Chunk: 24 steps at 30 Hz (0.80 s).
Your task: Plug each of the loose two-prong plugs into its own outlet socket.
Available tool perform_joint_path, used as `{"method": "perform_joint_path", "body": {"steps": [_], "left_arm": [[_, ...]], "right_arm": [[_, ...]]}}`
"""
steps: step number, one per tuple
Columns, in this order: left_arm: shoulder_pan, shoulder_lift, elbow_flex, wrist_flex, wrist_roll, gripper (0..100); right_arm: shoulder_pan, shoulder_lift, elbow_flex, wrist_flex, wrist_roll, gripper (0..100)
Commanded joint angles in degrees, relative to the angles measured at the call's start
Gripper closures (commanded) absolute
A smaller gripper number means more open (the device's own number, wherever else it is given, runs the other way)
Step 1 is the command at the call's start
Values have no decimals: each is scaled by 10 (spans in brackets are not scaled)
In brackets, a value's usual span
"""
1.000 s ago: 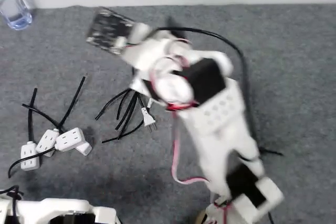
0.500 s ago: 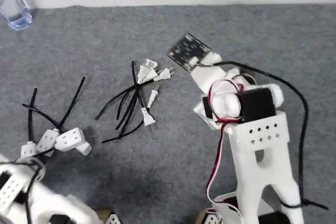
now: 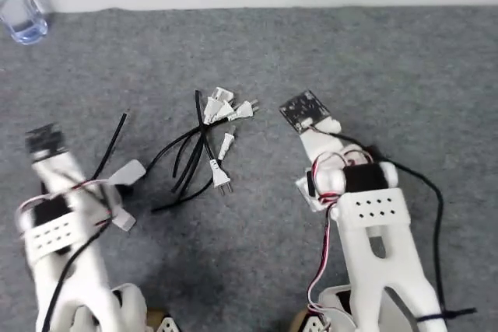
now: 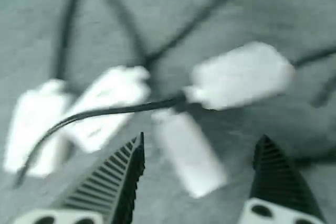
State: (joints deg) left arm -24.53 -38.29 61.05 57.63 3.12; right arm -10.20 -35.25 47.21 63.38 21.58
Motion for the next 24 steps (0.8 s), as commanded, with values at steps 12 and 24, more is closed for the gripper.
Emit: {"method": "perform_joint_path", "body": {"steps": [12, 24], "left_arm": [[205, -4, -56, -207, -94, 683], [170, 207, -200, -168, -93, 683]], "right_arm": [[16, -11, 179, -246, -47, 530], [69, -15, 204, -330, -27, 530]]}}
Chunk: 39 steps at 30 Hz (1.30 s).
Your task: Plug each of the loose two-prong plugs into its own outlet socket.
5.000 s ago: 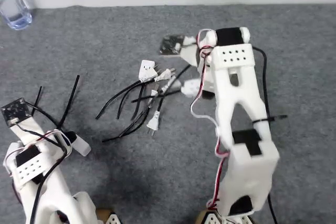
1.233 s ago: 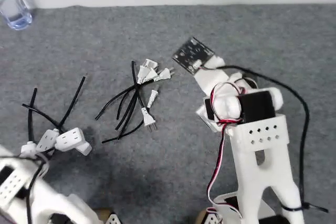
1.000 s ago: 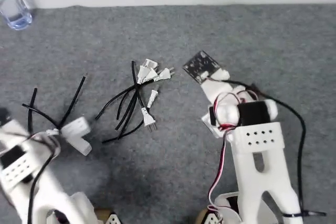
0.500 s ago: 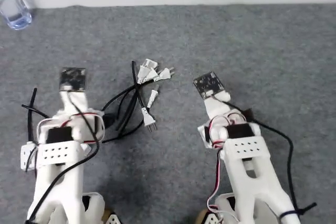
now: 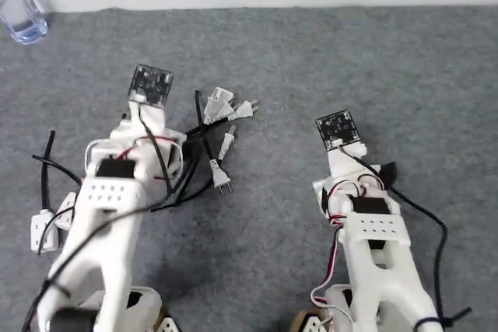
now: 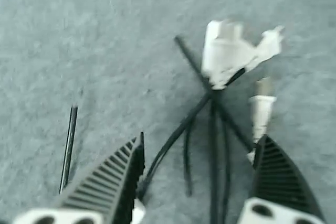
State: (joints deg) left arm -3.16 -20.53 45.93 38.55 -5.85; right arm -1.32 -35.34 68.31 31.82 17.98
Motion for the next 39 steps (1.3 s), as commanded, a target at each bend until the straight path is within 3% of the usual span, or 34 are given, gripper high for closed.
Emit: {"method": "perform_joint_path", "body": {"steps": [1, 7, 13, 16, 23, 30, 34, 39], "left_arm": [[-62, 32, -56, 40, -4, 683], [-186, -5, -8, 74, -4, 683], [-287, -55, 142, -22, -5, 683], [-303, -77, 203, -70, -15, 683], [-340, -132, 233, -22, -74, 683], [-470, -142, 253, -23, -93, 683], [-558, -142, 262, -23, -128, 683], [-615, -145, 279, -23, -129, 683]], "right_arm": [[-31, -16, -12, -14, 11, 530], [-74, -9, -162, 99, 11, 530], [-138, 33, -311, 172, 11, 530], [-165, 133, -417, 216, 10, 530], [-234, 420, -766, 427, 7, 530], [-331, 604, -1134, 652, 11, 531], [-379, 695, -1266, 696, 13, 531], [-407, 808, -1369, 694, 58, 531]]}}
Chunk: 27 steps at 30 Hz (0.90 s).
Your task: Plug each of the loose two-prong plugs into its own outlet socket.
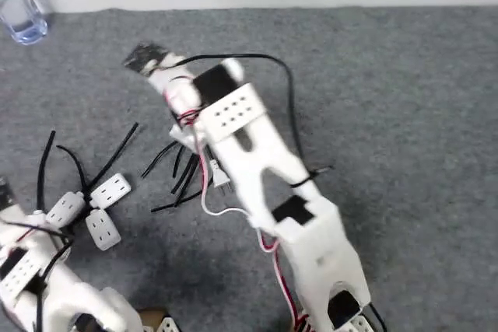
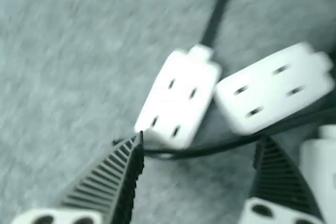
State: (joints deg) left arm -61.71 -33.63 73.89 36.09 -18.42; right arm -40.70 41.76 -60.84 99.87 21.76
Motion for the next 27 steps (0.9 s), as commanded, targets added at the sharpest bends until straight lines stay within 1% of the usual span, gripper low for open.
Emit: {"method": "perform_joint_path", "body": {"steps": [1, 4, 9, 12, 14, 20, 24, 27], "left_arm": [[-37, -14, 0, 2, -10, 683], [-46, -11, 6, 3, -26, 683], [-39, -15, 15, 1, -26, 683], [-40, -15, 17, 1, -26, 683], [-42, -15, 18, 1, -27, 683], [-42, -15, 18, 1, -27, 683], [-40, -15, 18, 1, -27, 683], [-41, -15, 18, 1, -27, 683]], "right_arm": [[-15, 57, -96, 13, 21, 531], [-15, 114, -151, 13, 21, 531], [-15, 194, -230, -14, 26, 531], [-26, 234, -244, -31, 72, 531], [-28, 263, -242, -50, 84, 531], [-7, 335, -247, -81, 81, 531], [6, 340, -265, -80, 58, 531], [16, 340, -265, -59, 45, 531]]}}
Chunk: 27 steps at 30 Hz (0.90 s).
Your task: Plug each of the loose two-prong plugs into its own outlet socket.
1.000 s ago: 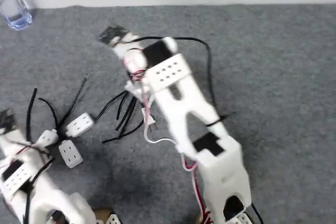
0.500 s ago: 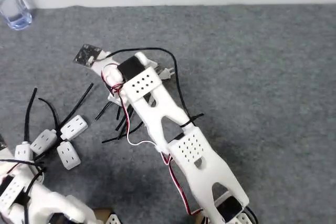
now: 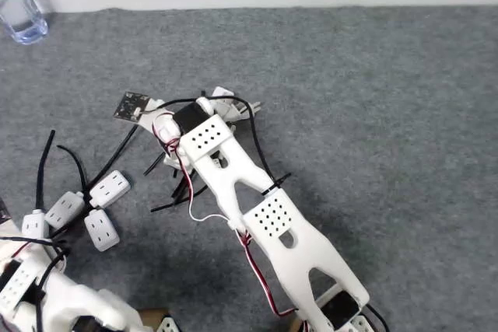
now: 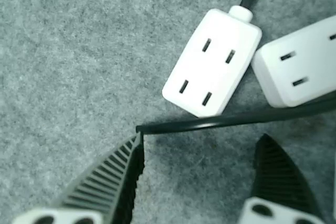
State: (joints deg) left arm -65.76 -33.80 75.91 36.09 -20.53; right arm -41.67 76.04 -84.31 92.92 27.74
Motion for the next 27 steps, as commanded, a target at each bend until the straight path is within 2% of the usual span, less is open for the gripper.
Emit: {"method": "perform_joint_path", "body": {"steps": [1, 9, 13, 20, 27], "left_arm": [[-2, -13, -2, 1, -6, 683], [-1, -13, -2, 1, -6, 683], [0, -13, -2, 1, -6, 683], [0, -13, -2, 1, -6, 683], [1, -13, -2, 1, -6, 683]], "right_arm": [[29, -3, -30, 21, -19, 531], [73, -6, -14, 103, -38, 547], [91, -8, 4, 103, -48, 671], [94, -8, 9, 103, -48, 981], [154, -24, 45, 103, -49, 989]]}}
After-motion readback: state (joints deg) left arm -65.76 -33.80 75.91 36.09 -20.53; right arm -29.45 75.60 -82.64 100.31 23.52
